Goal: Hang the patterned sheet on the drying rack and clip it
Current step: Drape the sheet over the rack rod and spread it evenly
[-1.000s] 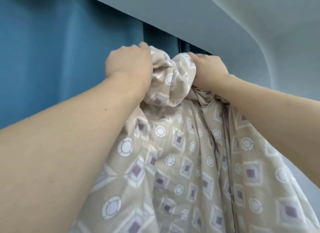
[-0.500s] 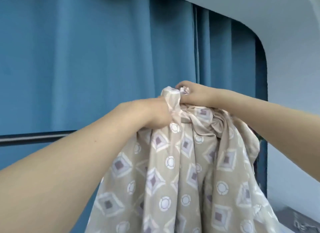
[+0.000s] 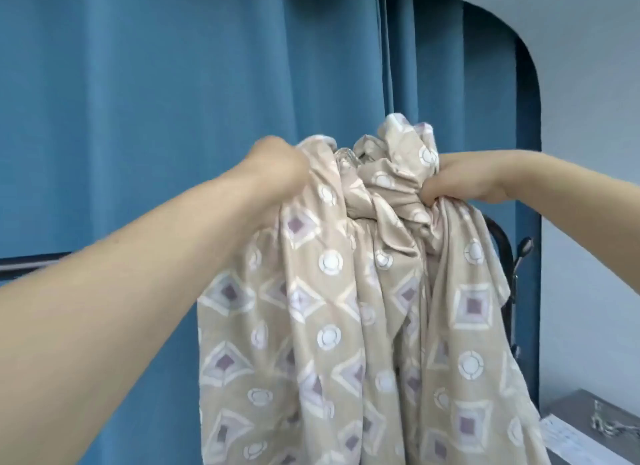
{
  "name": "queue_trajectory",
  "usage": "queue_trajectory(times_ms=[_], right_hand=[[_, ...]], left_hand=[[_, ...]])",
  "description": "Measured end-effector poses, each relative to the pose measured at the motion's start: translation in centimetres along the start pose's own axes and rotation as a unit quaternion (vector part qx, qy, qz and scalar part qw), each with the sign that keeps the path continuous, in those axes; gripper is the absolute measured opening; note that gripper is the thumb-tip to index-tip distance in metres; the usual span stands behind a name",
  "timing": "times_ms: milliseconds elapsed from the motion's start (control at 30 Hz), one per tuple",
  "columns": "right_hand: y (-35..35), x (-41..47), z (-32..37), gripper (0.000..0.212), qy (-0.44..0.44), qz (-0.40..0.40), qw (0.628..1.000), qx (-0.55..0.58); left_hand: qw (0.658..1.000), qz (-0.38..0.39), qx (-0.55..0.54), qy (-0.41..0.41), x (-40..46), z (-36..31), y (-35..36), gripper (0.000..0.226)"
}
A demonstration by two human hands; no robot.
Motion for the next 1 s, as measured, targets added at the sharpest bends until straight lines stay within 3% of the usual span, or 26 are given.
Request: queue_trajectory(times_ms=[67,100,133,167,200,267,300,333,367,400,433,467,533,633,700,767,900,1000], right_hand=[[-3.2,0.8,2.2,0.036,-0.027,-0.064,0.997,0.017],[-5.8,1.3,3.2,0.031,-0.052,-0.125,0.990,0.031],[-8.6,1.5,4.5,0.026,-0.083,-0.204,0.975,0.023],[-11.3,1.7,5.5,0.024,-0.111,-0.287,0.951,-0.018],[-13.3,2.1,6.0,0.026,-0.118,-0.349,0.924,-0.100],[-13.7,3.3,5.6,0.019,-0.077,-0.347,0.889,-0.288],[-12.3,4.3,4.7,0.012,-0.059,-0.304,0.877,-0.366],[-10.3,5.6,3.5,0.006,-0.055,-0.251,0.872,-0.417],[-7.8,6.6,2.4,0.009,-0.057,-0.201,0.869,-0.448],[-5.4,7.3,1.3,0.015,-0.066,-0.158,0.876,-0.450],[-3.5,7.6,0.4,0.020,-0.060,-0.120,0.896,-0.423],[-2.1,7.9,-0.7,0.026,-0.039,-0.091,0.920,-0.379],[-0.8,7.6,-3.1,0.044,0.045,-0.041,0.952,-0.299],[-1.5,5.7,-5.2,0.041,0.156,0.032,0.973,-0.168],[-2.3,4.1,-6.4,0.030,0.222,0.092,0.970,-0.047],[-3.5,2.6,-7.5,0.038,0.238,0.124,0.962,0.042],[-6.1,-0.2,-11.4,0.083,0.254,0.102,0.962,0.021],[-5.3,-2.6,-14.3,0.083,0.258,0.137,0.956,0.022]], left_hand=[[0.991,-0.124,-0.048,0.019,2.4,-2.1,-3.9,0.032],[0.976,-0.216,-0.019,0.022,3.3,-2.8,-6.8,0.036],[0.947,-0.307,0.085,0.049,3.9,-3.3,-9.5,0.036],[0.895,-0.363,0.243,0.089,4.4,-3.8,-10.8,0.033],[0.823,-0.371,0.413,0.120,5.2,-3.7,-10.8,0.031],[0.700,-0.270,0.655,0.089,6.9,-2.1,-8.4,0.035],[0.688,-0.177,0.703,0.025,7.7,-0.9,-7.0,0.044],[0.718,-0.072,0.692,-0.021,7.8,0.3,-5.3,0.050],[0.789,0.046,0.612,-0.025,7.4,0.7,-2.9,0.060],[0.867,0.163,0.471,-0.005,7.1,0.3,0.2,0.063],[0.906,0.261,0.333,0.014,5.6,-0.9,3.0,0.065],[0.912,0.323,0.250,0.027,3.8,-2.0,5.5,0.067],[0.894,0.392,0.207,0.066,0.8,-3.8,9.2,0.060],[0.895,0.354,0.212,0.166,-1.0,-5.3,12.5,0.041],[0.900,0.379,0.155,0.148,-1.1,-5.5,13.8,0.040],[0.902,0.399,0.109,0.123,-0.6,-5.6,14.2,0.029],[0.937,0.308,0.131,0.099,1.0,-5.4,13.4,0.026],[0.955,0.231,0.148,0.114,1.5,-5.9,13.5,0.024]])
Point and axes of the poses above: each hand's wrist, its own x-axis towards the middle knuckle, its own y-axis out of the palm, z = x × y, the point moved 5 cm from there along x, towards the middle knuckle, and after that the axes turned 10 degrees about x, right-handed, at the moved point
